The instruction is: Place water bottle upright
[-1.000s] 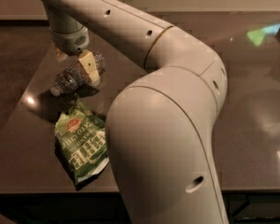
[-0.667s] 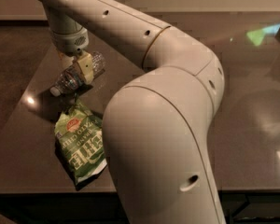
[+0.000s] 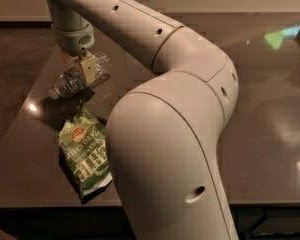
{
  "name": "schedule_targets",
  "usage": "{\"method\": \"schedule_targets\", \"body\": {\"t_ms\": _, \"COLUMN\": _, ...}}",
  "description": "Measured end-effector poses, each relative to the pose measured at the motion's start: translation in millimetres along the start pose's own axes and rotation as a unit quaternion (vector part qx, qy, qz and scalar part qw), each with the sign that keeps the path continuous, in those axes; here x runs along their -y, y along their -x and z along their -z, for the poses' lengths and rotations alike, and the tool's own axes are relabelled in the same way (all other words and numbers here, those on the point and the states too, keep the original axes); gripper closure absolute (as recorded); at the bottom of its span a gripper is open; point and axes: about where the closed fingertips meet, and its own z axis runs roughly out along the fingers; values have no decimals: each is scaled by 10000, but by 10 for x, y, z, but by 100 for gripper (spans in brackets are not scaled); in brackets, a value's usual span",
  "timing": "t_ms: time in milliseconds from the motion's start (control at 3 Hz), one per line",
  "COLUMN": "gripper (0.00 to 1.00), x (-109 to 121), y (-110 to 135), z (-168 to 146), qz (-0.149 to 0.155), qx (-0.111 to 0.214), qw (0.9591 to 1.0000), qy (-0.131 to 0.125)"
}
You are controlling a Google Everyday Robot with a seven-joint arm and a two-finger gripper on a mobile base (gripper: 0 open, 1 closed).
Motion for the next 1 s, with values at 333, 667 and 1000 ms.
{"method": "schedule_targets", "body": {"t_ms": 333, "gripper": 100, "x": 17, "y": -16, "z": 122, "qz": -363, "qx": 433, "qw": 9983, "qy": -165}}
{"method": "schedule_targets", "body": {"t_ms": 667, "gripper": 100, "x": 33, "y": 40, "z": 433, "qz": -921, "qx": 1275, "qw": 9861, "qy": -533}}
{"method": "schedule_targets", "body": {"t_ms": 1000, "gripper": 100, "x": -45, "y": 98, "z": 778, "qz": -1442, "qx": 2067, "qw": 9638, "qy": -872}}
